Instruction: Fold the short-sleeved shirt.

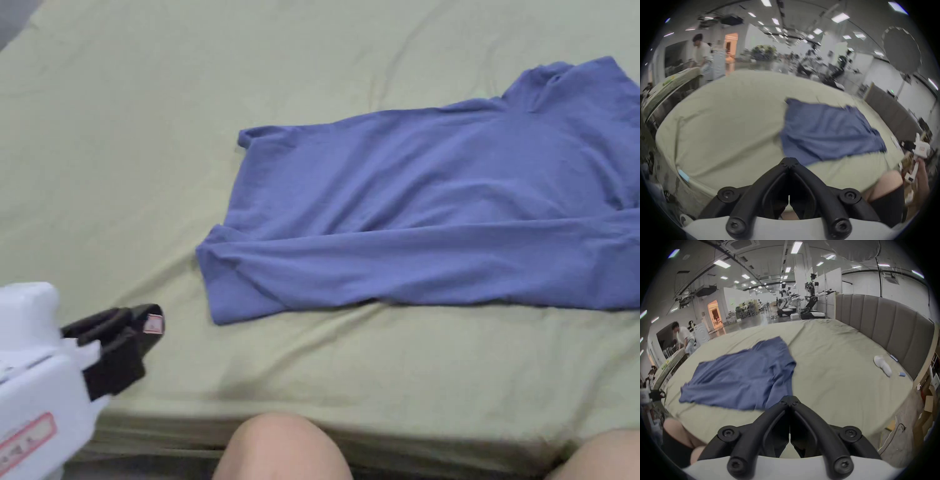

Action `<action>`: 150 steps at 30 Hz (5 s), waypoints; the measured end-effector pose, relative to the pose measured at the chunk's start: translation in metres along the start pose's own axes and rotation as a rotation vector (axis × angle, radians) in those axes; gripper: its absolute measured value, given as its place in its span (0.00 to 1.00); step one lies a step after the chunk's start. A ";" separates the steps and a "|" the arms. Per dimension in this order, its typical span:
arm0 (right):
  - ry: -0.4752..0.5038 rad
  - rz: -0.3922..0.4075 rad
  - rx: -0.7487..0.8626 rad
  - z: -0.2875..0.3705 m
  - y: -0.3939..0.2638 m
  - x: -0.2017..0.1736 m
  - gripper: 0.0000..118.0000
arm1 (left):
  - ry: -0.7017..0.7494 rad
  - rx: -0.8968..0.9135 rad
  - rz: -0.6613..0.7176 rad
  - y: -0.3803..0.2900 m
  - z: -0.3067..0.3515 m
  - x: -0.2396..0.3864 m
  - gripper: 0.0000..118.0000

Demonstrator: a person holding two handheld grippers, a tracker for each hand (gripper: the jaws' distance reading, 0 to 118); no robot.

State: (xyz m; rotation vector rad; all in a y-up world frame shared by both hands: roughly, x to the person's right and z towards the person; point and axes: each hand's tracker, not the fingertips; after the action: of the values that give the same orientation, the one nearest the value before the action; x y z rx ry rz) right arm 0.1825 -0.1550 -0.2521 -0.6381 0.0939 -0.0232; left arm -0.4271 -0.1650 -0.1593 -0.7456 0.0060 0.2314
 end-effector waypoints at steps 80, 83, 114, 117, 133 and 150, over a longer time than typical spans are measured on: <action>0.138 0.090 0.230 0.030 0.038 -0.074 0.05 | 0.013 0.207 0.038 0.094 -0.027 0.012 0.00; 0.170 0.120 0.197 0.011 0.048 -0.085 0.05 | 0.077 0.153 0.020 0.135 -0.096 -0.004 0.07; 0.033 0.119 -0.513 -0.356 0.141 -0.036 0.75 | 0.078 0.057 -0.107 0.149 -0.167 0.007 0.03; 0.035 0.202 -0.393 -0.331 0.141 -0.047 0.61 | 0.067 0.031 -0.086 0.143 -0.163 0.006 0.03; 0.260 0.190 -0.125 -0.041 0.115 -0.015 0.04 | -0.004 0.062 -0.153 0.097 -0.021 -0.004 0.03; -0.008 0.073 -0.223 -0.032 -0.054 0.006 1.00 | -0.048 -0.149 0.129 -0.032 -0.039 -0.041 1.00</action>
State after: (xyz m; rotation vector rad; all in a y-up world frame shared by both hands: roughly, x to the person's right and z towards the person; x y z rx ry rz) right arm 0.1855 -0.2178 -0.2458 -0.8565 0.1129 0.0616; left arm -0.4571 -0.2222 -0.1633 -0.8889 -0.0089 0.3758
